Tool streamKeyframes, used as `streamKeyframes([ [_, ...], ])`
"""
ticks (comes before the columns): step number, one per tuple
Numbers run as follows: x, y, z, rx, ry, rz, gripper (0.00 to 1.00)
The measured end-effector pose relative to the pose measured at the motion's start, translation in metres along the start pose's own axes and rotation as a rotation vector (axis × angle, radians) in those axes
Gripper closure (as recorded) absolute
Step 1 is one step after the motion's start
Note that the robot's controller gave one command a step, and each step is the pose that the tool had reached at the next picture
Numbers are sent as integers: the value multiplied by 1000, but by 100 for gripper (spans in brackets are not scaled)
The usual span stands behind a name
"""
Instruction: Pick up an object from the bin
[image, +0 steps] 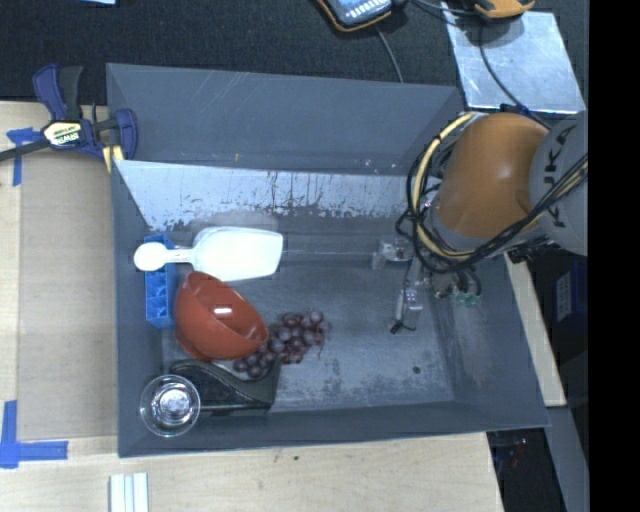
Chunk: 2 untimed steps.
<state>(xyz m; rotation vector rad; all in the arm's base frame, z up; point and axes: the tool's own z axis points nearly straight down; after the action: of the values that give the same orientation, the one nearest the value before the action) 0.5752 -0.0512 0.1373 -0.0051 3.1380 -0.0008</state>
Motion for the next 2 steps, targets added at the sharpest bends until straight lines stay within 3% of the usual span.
streamKeyframes([
  [1, 0, 0, 0, 0, 0, 0, 0],
  [2, 7, 30, 49, -1, 2, -119, 0],
])
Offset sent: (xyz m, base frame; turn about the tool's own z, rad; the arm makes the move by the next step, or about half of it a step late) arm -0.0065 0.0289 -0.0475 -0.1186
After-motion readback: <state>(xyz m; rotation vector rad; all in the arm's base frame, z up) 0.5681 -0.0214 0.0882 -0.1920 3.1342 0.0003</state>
